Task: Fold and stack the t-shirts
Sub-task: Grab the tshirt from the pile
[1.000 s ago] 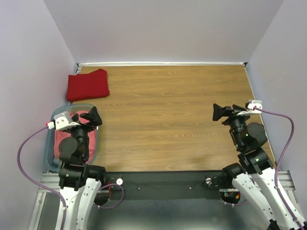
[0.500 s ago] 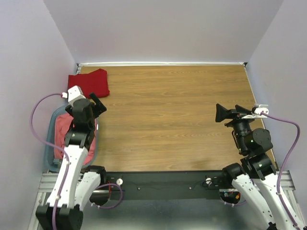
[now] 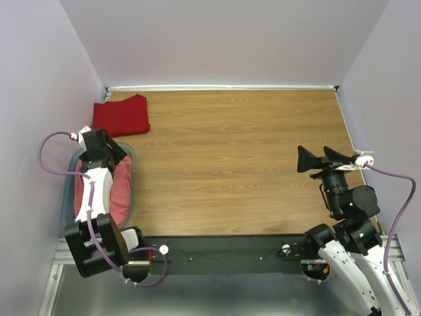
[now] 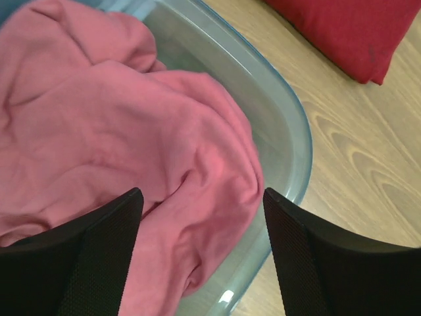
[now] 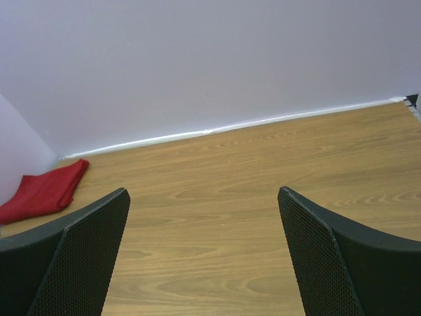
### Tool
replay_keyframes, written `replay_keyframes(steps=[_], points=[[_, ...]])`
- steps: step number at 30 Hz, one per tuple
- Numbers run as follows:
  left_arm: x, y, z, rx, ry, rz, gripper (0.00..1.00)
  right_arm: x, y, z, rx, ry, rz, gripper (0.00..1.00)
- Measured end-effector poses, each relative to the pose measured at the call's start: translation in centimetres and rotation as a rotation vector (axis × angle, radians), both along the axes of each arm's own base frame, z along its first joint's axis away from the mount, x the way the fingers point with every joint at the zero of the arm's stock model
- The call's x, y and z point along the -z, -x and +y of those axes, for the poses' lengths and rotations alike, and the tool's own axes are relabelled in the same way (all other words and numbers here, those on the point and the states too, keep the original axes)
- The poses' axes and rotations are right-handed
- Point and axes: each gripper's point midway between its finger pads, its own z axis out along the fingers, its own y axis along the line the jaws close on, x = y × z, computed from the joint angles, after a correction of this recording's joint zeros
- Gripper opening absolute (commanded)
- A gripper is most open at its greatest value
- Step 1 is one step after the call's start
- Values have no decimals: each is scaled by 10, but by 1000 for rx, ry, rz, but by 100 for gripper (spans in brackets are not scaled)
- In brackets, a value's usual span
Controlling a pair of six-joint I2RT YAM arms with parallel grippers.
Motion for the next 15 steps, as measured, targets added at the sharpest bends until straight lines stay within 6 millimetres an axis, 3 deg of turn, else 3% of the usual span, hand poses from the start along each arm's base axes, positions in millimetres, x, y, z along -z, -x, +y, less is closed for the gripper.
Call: replay_keyframes(steps=[7, 10, 11, 12, 15], points=[[56, 8, 3, -19, 54, 117, 71, -3, 5, -3, 9, -14, -22, 100], [68, 7, 6, -27, 61, 143, 50, -3, 5, -4, 11, -15, -22, 100], [70, 6, 7, -26, 60, 146, 41, -2, 5, -4, 11, -15, -21, 100], [74, 5, 8, -27, 62, 154, 24, -2, 5, -4, 11, -14, -20, 100], [80, 5, 9, -26, 65, 168, 0, -2, 5, -4, 14, -14, -19, 100]])
